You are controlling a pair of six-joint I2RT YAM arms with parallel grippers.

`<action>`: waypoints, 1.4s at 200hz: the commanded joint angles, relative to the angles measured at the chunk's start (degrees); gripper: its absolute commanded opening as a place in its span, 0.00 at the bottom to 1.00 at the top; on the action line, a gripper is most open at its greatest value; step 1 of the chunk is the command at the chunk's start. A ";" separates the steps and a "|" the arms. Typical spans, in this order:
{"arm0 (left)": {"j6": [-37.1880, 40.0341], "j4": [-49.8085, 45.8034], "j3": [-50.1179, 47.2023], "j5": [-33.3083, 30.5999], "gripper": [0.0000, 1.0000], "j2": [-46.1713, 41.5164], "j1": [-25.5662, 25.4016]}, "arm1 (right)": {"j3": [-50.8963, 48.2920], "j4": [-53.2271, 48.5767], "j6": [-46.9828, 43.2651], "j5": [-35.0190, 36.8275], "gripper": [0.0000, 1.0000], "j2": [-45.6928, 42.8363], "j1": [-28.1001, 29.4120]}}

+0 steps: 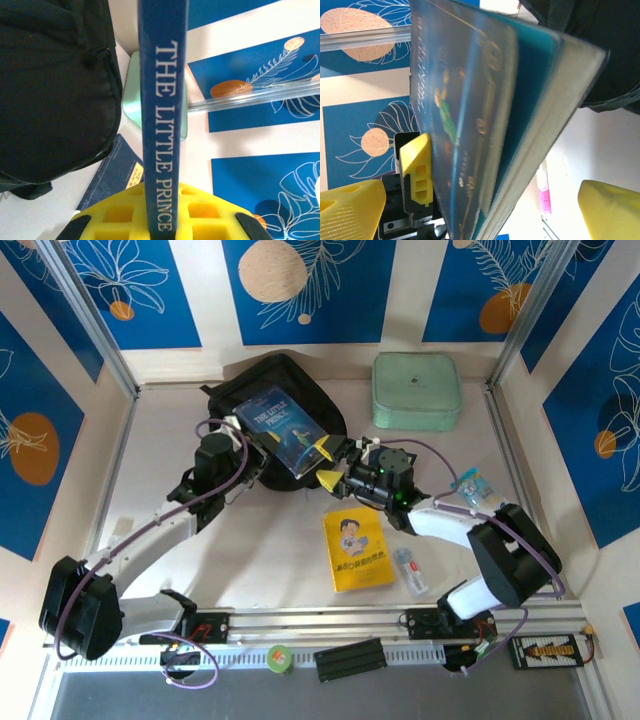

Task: Pack the student bag
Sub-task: Pass the book.

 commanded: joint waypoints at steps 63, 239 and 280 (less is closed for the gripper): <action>-7.96 11.76 -0.43 -4.06 0.00 -0.87 -0.84 | 4.65 20.96 6.11 5.99 0.86 9.76 2.79; 23.77 -21.77 5.86 -5.66 0.81 1.27 3.81 | 4.11 -21.99 -16.98 11.61 0.11 -9.35 -2.53; 35.67 -21.38 13.95 4.39 0.86 15.16 6.97 | 4.98 -37.45 -23.66 16.27 0.11 -15.87 -4.70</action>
